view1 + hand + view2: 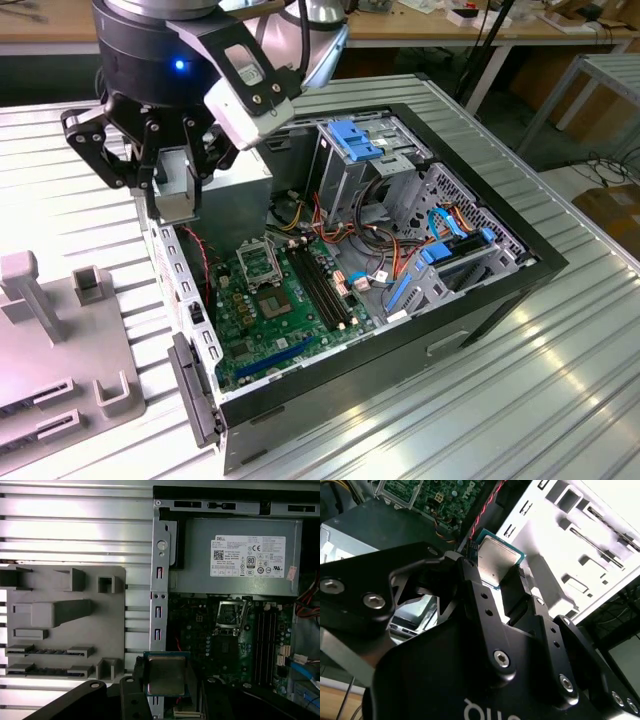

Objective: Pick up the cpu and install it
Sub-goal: 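Pick up the cpu and move it towards the insertion slot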

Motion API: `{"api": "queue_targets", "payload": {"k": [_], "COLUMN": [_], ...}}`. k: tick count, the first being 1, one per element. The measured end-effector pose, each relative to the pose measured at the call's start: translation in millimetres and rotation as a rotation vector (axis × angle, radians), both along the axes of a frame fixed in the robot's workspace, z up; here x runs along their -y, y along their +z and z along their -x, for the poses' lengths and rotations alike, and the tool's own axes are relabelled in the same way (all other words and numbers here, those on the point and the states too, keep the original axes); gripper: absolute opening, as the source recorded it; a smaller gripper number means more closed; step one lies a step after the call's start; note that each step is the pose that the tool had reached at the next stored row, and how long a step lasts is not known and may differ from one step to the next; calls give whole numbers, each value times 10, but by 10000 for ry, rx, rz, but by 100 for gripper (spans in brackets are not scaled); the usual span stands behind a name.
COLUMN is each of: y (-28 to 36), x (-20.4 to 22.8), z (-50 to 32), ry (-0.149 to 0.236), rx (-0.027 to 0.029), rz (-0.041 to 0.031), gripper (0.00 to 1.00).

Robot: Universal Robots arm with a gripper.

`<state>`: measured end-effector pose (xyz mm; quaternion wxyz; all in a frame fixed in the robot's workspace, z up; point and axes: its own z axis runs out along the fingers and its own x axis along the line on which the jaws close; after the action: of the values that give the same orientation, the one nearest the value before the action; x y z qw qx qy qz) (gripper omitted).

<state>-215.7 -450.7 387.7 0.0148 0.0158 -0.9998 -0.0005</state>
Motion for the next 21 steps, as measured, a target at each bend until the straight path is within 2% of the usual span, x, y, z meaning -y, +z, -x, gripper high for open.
{"api": "queue_targets", "payload": {"k": [15,21], "y": [0,0], "x": [0,15], "z": [-209,-280], "ry": [0,-1], "rx": [0,0], "rz": [0,0], "gripper": [44,44]}}
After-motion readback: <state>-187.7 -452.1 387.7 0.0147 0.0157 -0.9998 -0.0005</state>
